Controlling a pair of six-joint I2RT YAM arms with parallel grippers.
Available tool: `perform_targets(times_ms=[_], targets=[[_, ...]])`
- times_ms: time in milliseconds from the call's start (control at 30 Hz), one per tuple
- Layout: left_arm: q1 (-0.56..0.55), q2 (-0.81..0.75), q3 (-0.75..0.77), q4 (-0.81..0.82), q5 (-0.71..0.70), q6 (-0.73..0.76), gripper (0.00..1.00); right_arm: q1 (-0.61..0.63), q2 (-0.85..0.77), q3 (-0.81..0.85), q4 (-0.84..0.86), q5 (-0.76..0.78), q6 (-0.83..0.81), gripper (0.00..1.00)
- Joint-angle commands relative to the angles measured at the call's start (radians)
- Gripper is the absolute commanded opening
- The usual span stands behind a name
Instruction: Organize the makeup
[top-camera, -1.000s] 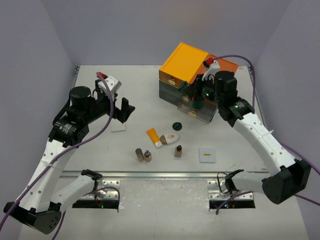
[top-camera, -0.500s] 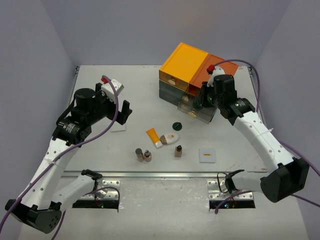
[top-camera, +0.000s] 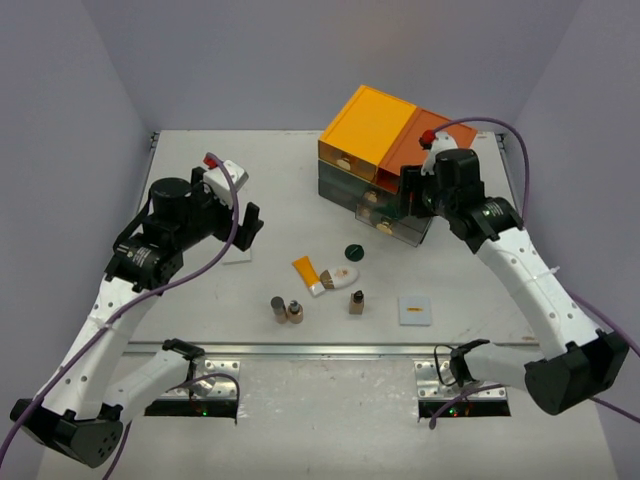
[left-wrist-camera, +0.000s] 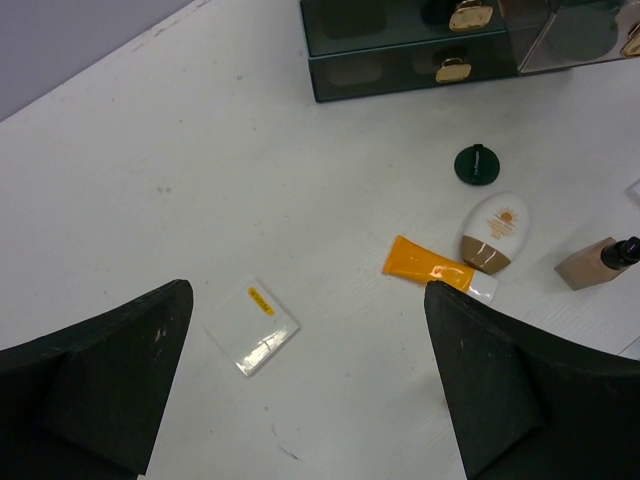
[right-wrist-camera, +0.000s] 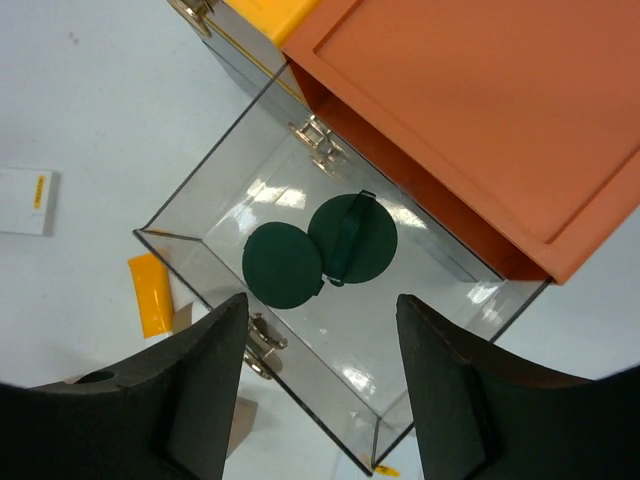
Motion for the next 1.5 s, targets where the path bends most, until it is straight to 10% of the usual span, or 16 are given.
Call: perform_targets(times_ms=[0,133,433,933,1467], targets=[[-0.005,0.004,-0.006,0.021,-0.003,0.011,1.0,0.007,-0.088,0.039,0.022,-0.072,-0.037,0.59],[-0.005,0.01,-0.014,0.029,-0.004,0.012,1.0,0.104,-0.156,-0.008,0.075,-0.218,-0.076,0.53],[-0.005,0.012,-0.014,0.033,-0.024,0.009,1.0,0.529,0.096,0.073,0.025,0.096,-0.136,0.53],[-0.005,-0.017,-0.101,0.104,-0.241,0.013,1.0,0.58,0.354,-0.076,0.242,0.457,0.369,0.7],[-0.006,-0.053,-0.165,0.142,-0.231,0.049,1.0,0.58,0.73,0.174,-0.189,0.875,1.111,0.68]])
